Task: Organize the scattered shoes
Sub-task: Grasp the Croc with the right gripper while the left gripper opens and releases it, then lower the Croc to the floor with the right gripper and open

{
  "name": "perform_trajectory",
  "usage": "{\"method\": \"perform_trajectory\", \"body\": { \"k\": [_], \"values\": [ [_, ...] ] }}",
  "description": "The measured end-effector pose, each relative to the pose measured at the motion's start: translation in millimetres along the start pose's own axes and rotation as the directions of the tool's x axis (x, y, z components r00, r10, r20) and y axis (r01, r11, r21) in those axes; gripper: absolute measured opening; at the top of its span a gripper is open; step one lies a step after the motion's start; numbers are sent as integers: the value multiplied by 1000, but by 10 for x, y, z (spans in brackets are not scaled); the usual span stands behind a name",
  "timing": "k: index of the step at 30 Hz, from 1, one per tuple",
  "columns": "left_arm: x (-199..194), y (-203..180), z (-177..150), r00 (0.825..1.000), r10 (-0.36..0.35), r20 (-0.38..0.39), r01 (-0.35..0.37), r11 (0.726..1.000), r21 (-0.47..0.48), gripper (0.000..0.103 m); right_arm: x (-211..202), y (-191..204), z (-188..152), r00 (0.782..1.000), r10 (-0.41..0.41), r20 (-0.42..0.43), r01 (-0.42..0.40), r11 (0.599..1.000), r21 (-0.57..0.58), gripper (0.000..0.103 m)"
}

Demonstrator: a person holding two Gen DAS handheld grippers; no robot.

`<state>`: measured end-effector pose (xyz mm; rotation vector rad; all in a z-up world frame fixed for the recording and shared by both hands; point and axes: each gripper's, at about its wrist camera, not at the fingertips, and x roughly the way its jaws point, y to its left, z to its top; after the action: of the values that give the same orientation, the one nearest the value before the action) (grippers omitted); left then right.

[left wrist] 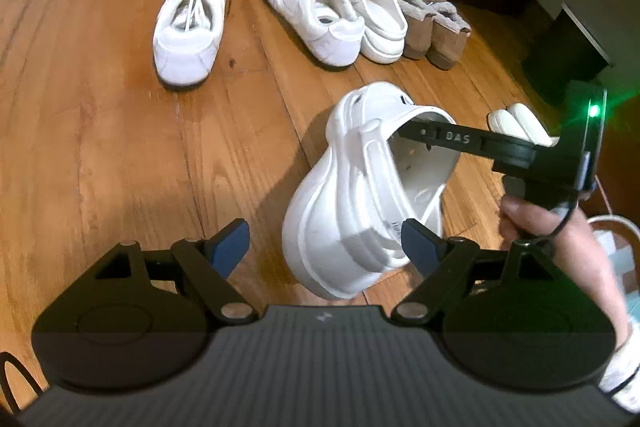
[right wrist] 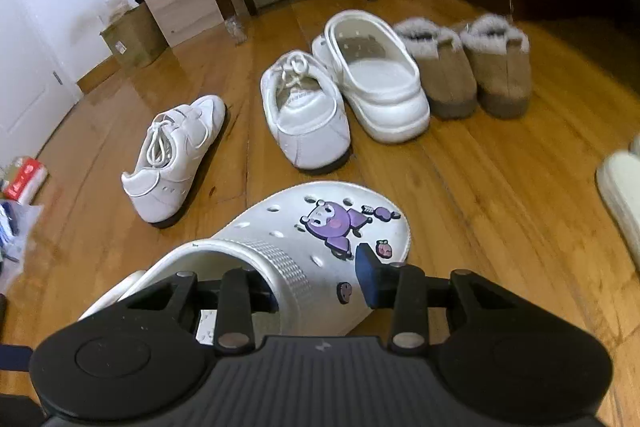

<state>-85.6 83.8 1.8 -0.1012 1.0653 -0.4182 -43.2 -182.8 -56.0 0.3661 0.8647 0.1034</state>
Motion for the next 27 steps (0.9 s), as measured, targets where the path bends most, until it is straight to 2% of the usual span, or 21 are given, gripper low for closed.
{"method": "perform_trajectory", "body": {
  "k": [4,9,12,17,20,22,25,27],
  "values": [
    [-38,-73,-32,999,-39,2,39,999,6,85,-58,-121,-35,998,57,-2,-57,993,103,37],
    [-69,-57,-32,999,-45,14,45,999,-17,85,-136,-248,-84,996,82,-19,-76,971,228,37],
    [-89,-2,-26,999,-37,37,39,998,-52,85,-127,-257,-135,995,98,-29,-86,955,284,37],
    [-299,117,-14,990,-83,118,93,992,-81,85,-114,-271,-219,991,127,-42,-102,921,376,41],
    [-326,123,-12,991,-58,122,69,994,-84,85,-105,-280,-270,988,145,-49,-110,896,429,43],
    [-274,136,-20,994,-20,104,29,995,-94,85,-99,-286,-304,986,157,-53,-114,878,465,43],
    [-202,161,-39,997,-11,75,20,993,-114,85,-54,-331,-360,978,200,-57,-141,838,527,43],
    [-177,176,-45,998,-11,62,19,993,-120,85,83,-327,-471,949,305,-73,-197,760,619,43]
  ]
}}
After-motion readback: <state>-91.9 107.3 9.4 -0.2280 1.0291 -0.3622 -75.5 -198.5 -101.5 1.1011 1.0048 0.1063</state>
